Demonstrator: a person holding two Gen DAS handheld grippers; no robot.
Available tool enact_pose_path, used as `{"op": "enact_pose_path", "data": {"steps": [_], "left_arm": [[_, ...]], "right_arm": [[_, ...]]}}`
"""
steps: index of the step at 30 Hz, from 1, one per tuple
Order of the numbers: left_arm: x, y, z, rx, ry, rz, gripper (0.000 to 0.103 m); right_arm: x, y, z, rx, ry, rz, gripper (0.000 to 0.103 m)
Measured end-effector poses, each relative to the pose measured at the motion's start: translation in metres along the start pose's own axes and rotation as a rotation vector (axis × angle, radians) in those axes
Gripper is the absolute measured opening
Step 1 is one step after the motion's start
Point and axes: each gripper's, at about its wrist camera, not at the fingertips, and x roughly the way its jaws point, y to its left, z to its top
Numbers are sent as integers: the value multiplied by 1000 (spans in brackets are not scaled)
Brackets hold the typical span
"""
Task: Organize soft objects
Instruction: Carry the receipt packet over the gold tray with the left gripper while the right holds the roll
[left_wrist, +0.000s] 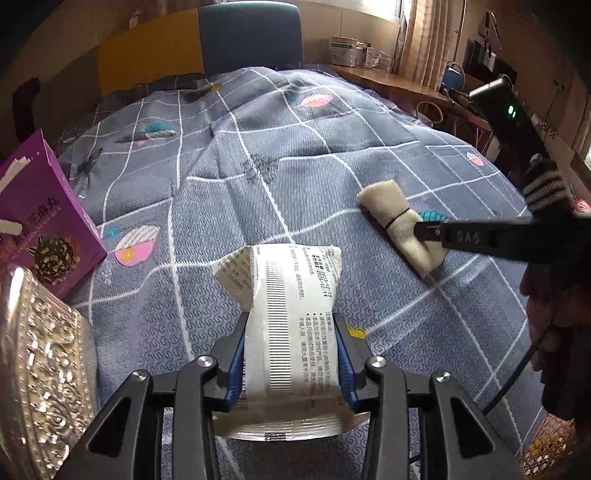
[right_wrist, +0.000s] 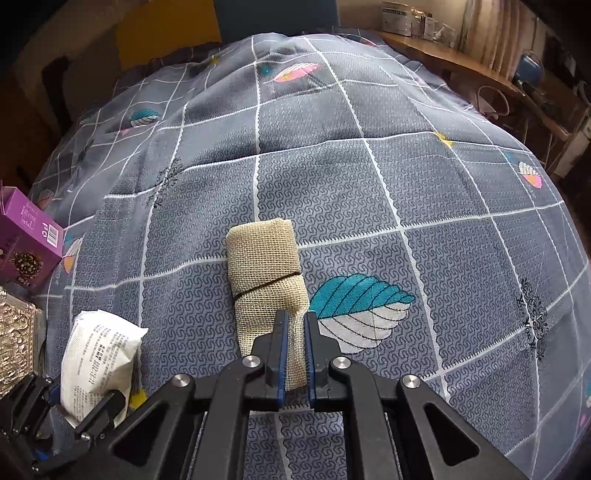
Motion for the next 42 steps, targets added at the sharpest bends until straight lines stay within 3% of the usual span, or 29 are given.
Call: {"op": "enact_pose_path", "data": {"steps": [8,13,17,22,28,34,42], "left_arm": [[-61,41,71,-59,-61,-19,41],[-98,118,119,-179,-113,67,41],[-131,189,120,-274,-175,176,41],[-161,274,68,-404,-215,319,41],[-180,319,-30,-483,-211,443,41],[-192,327,-105,-532,-206,497,41],[-206,309,-154,-531,-217,502,41]], "right_arm": [[-3,8,-2,-64,-25,-52,8],[-3,13,-2,-104,-35,-79,8],[-3,12,-1,-104,-35,-80,8],[-4,13,-1,-117,-41,-94,9],[-5,17,-2,-154,-56,-129,9],[-6,20,-3,-169,-61,-159,9],[-4,26,-6,-197,-67,-207,9]]}}
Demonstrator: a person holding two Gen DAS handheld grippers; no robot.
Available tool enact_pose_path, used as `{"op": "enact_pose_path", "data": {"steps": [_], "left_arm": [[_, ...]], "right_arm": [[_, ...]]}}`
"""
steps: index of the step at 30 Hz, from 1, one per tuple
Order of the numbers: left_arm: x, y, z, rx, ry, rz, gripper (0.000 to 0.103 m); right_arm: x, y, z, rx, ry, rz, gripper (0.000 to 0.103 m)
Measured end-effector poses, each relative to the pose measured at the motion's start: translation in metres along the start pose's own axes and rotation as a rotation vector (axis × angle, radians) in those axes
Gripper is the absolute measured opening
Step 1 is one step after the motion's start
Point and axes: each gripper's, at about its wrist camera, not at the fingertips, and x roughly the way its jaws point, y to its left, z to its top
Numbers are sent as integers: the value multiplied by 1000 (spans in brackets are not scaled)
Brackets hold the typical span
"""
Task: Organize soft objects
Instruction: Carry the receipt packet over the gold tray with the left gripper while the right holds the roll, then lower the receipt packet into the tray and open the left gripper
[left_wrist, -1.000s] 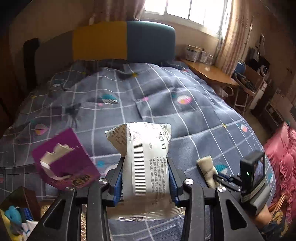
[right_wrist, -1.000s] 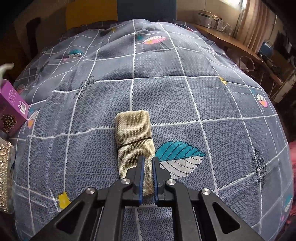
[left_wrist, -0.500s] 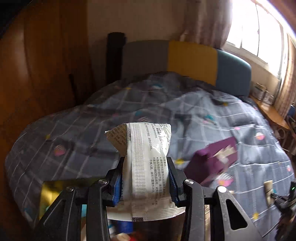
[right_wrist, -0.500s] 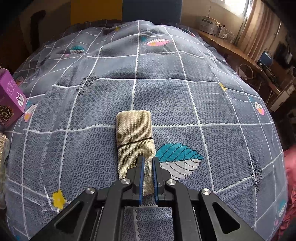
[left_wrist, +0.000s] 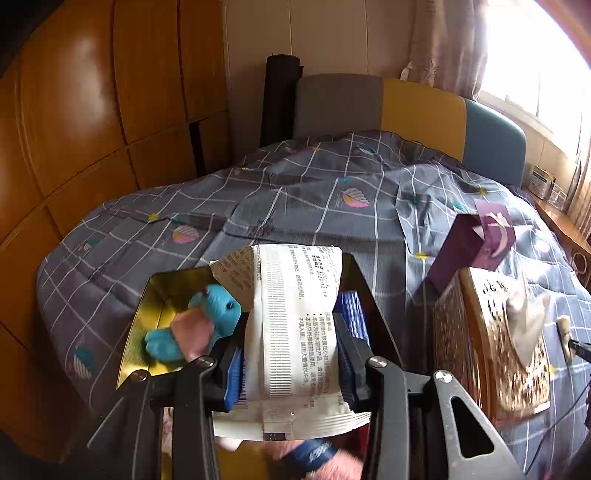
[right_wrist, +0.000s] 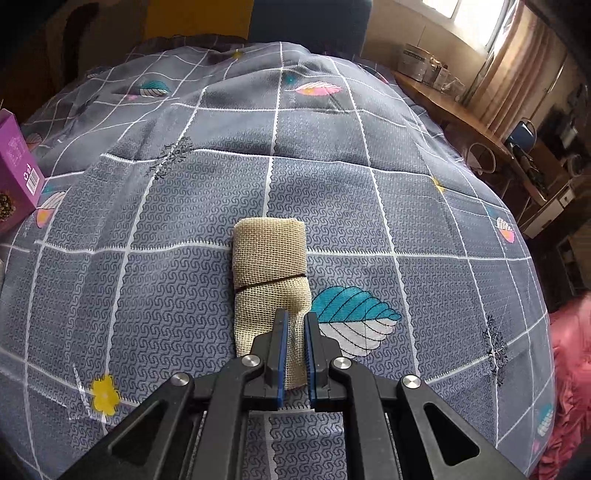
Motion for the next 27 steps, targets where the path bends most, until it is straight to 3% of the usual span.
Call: {"op": "enact_pose_path", "data": {"steps": [12,27], "left_arm": [[-25,20,-23,-12,-4,-34,41],[-18,59,-53,-90,49,21,41]], "right_arm": [[-2,9,0,20,14,-71,9],[-5,13,-5,54,-7,-108,9]]}}
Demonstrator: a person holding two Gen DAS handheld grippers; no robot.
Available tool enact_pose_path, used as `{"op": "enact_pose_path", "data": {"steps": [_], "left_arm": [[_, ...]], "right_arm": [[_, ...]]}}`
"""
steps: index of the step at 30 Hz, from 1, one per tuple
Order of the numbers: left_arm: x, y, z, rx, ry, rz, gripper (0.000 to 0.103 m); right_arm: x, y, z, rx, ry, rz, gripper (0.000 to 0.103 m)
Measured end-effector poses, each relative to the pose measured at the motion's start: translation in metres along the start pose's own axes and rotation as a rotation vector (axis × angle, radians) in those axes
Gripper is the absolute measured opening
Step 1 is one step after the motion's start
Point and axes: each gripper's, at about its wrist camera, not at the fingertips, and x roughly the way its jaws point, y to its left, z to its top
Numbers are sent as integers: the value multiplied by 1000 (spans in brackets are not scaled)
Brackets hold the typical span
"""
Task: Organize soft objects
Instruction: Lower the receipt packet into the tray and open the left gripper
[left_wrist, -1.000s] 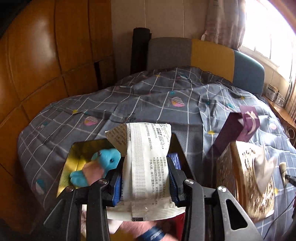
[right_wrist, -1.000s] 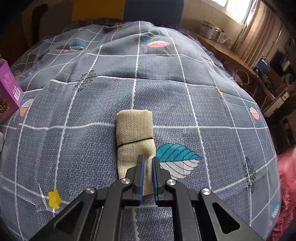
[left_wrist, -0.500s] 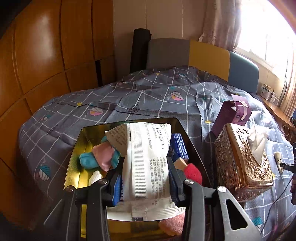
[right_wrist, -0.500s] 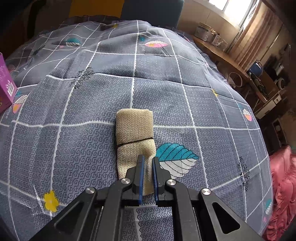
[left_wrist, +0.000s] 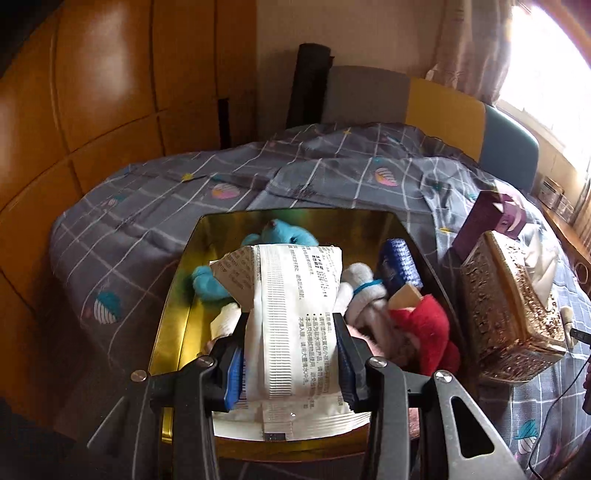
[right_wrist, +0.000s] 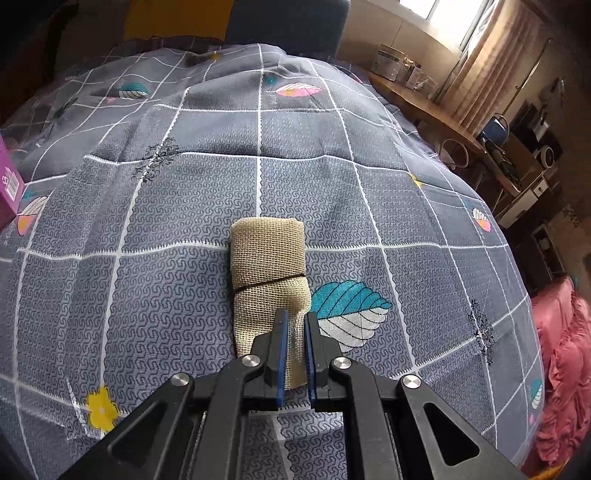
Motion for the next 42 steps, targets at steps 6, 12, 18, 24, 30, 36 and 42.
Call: {"op": "enact_pose_path", "data": {"steps": [6,12,18,24,30,36,42], "left_arm": [[2,11,-7,-33,14,2,41],[-9,45,-13,-171,3,-37,41],[0,39,-16,-179,63,-95,41],[48,22,-10,-177,195,-56,41],[74,7,-1,-93,228,-19,41],[77,-5,-9,-30,208,19,46],[70,-6,-13,-43,195,9,47]], "right_arm": [[-1,0,-1,-13,-3,-1,9],[-2,1,0,-17,-1,-4,9],[-1,0,1,-21,0,3,8],[-1,0,3,-20,2,13,8],[0,1,3,-26,2,14,8],[1,1,2,-26,1,15,8],[0,1,2,-27,-2,14,8]]}}
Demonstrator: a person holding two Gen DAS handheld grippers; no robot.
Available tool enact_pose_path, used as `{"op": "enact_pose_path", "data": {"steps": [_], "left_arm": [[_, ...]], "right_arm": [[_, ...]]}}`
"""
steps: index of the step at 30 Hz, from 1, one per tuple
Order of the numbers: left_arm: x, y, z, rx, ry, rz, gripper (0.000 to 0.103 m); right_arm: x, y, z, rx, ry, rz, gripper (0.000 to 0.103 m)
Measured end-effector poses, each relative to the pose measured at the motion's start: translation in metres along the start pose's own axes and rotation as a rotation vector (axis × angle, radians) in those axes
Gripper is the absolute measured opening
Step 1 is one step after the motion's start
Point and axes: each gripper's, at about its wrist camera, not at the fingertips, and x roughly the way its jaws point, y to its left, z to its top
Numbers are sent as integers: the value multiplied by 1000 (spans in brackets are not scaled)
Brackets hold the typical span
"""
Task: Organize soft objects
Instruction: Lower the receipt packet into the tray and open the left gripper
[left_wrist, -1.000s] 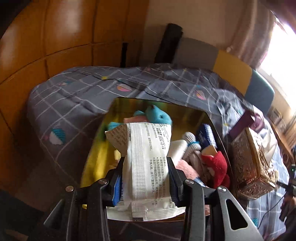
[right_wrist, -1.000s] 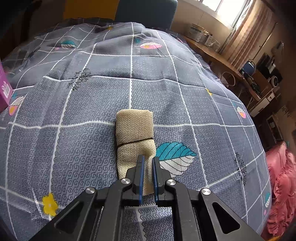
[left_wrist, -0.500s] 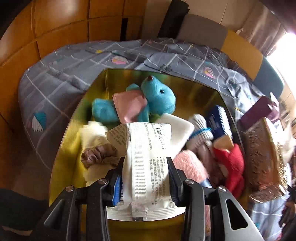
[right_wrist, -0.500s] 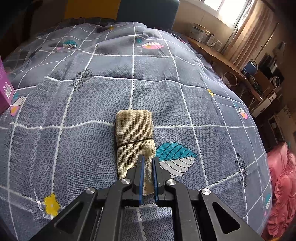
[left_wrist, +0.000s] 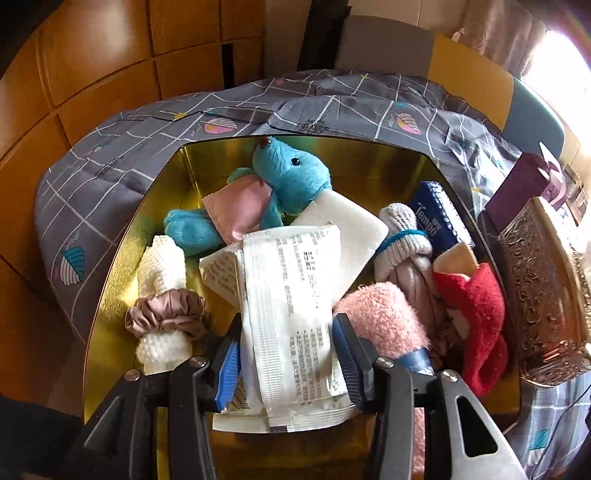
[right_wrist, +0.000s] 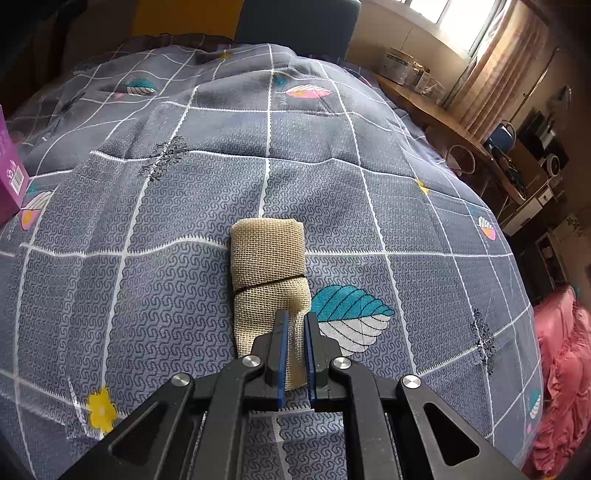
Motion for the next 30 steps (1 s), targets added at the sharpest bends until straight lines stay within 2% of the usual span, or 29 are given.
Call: {"op": "enact_pose_path", "data": {"steps": [6,11,17,24,30], "left_arm": [[-16,-2,-4,10,-26,-8,48],[-26,-5,-9,27,-40,-8,54],[-50,-19,-13,84,-94,-21,55],[-67,-44,-15,153,-118,-69,55],[-69,-67,-24,224,-105,-138,55]], "right_arm": [[0,-1,0,6,-1,4,8],[-1,-5,1,30,1,22,8],[-7,-6,3,59,-20,129,8],[-6,-2,0,48,-1,127,8],[-8,-1,2,34,-8,128,8]]}}
